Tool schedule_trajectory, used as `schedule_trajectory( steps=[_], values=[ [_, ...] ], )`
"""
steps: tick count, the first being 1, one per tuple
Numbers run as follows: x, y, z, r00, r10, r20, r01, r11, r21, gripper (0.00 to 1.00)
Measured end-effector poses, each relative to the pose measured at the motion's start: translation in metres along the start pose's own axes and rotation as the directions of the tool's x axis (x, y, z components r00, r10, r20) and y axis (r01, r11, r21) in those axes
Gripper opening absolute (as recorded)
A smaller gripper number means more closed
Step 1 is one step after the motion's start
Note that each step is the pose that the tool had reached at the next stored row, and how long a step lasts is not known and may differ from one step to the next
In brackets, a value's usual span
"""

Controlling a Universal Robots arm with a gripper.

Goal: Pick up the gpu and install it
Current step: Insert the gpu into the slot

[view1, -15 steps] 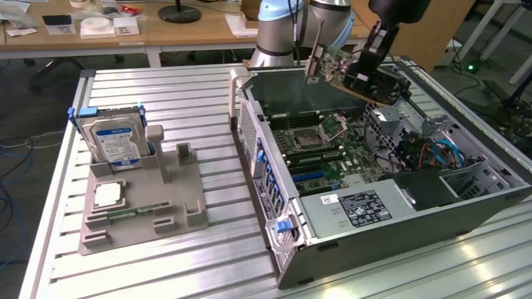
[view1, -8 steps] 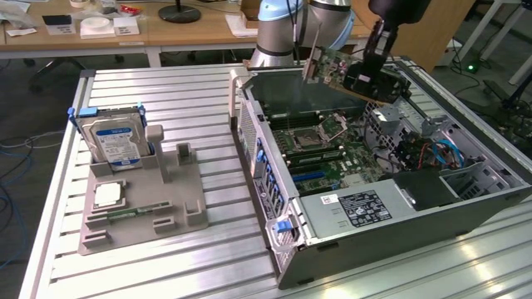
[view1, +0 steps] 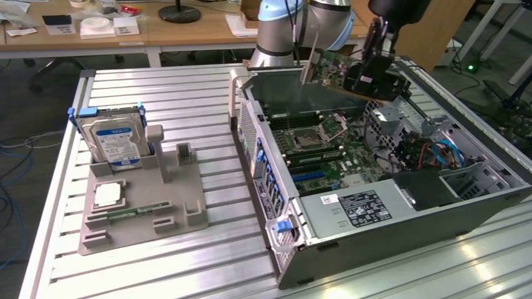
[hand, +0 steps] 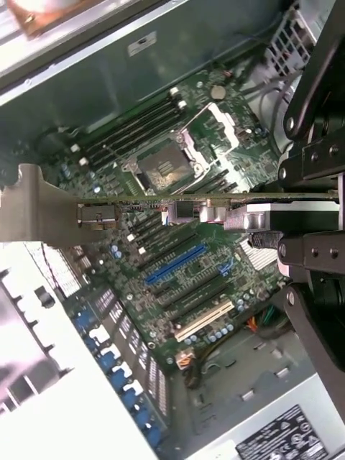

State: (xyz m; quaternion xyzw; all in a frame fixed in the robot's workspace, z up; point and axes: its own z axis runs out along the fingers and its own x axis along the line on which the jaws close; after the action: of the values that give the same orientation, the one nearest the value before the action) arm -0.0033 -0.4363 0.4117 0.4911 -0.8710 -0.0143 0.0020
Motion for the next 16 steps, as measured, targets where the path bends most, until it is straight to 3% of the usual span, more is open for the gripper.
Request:
schedule_trajectory(
  steps=[4,7,12,16],
  values=[
    [0.0,0.0,0.0001,0.9974,-0.072,-0.002,0.072,0.9974,-0.0008,0.28],
    [0.0,0.0,0.0002,0.9919,-0.127,-0.0034,0.127,0.9919,-0.0015,0.28],
    [0.0,0.0,0.0003,0.9774,-0.211,-0.0055,0.211,0.9774,-0.0028,0.28],
    [-0.0001,-0.0002,0.0004,0.9622,-0.272,-0.007,0.272,0.9622,-0.0039,0.28]
  ],
)
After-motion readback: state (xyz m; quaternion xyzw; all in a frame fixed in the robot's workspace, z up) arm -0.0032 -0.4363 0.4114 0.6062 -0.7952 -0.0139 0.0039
